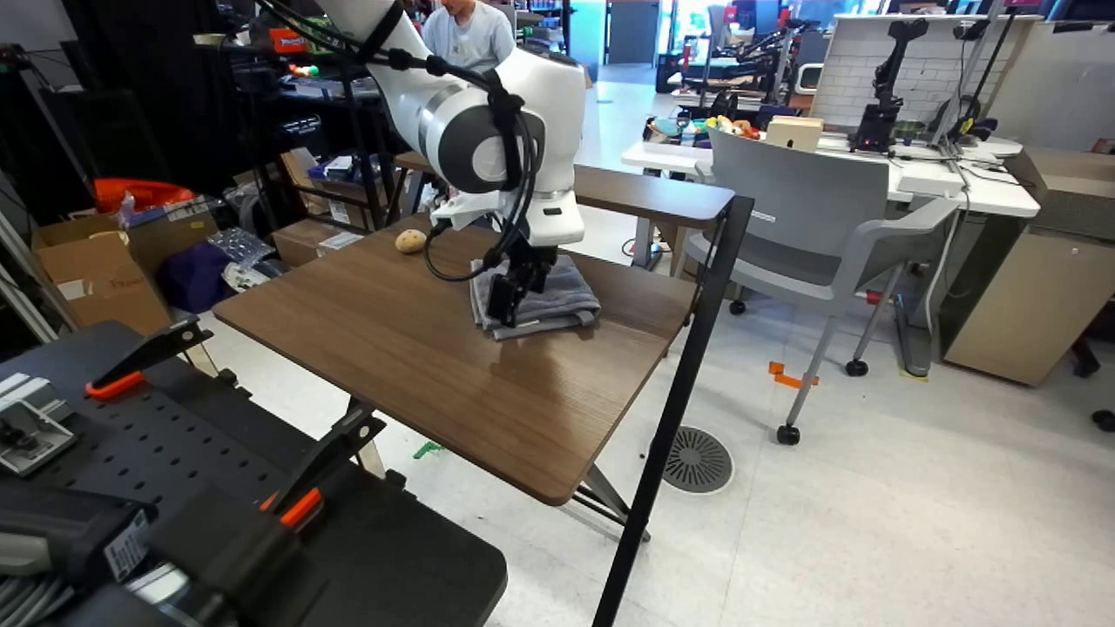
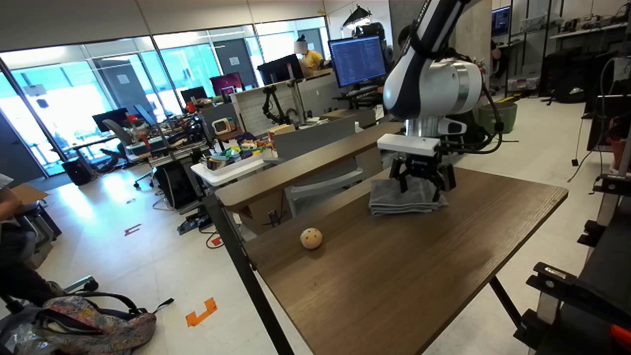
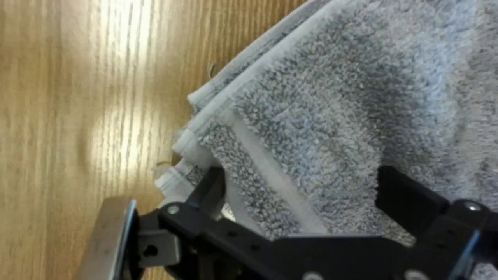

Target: Move the cookie to the left then use the grey towel to wipe the table.

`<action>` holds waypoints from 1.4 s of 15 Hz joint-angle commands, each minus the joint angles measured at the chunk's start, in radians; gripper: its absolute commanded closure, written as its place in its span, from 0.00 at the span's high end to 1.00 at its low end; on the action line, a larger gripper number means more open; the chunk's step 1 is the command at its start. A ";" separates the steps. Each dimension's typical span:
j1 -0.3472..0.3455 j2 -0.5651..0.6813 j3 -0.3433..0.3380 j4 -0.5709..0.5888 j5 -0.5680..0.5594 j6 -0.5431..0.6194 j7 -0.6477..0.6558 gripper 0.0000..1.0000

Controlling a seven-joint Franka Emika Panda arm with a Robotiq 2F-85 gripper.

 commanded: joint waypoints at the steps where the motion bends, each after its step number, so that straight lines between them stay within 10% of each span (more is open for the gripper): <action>1: -0.009 0.036 -0.001 0.059 -0.056 -0.191 -0.059 1.00; 4: -0.005 -0.005 -0.013 0.007 -0.106 -0.285 -0.152 1.00; 17: 0.382 -0.002 0.063 -0.071 -0.281 -0.273 -0.198 1.00; 21: 0.356 -0.001 0.005 -0.054 -0.295 -0.320 -0.153 1.00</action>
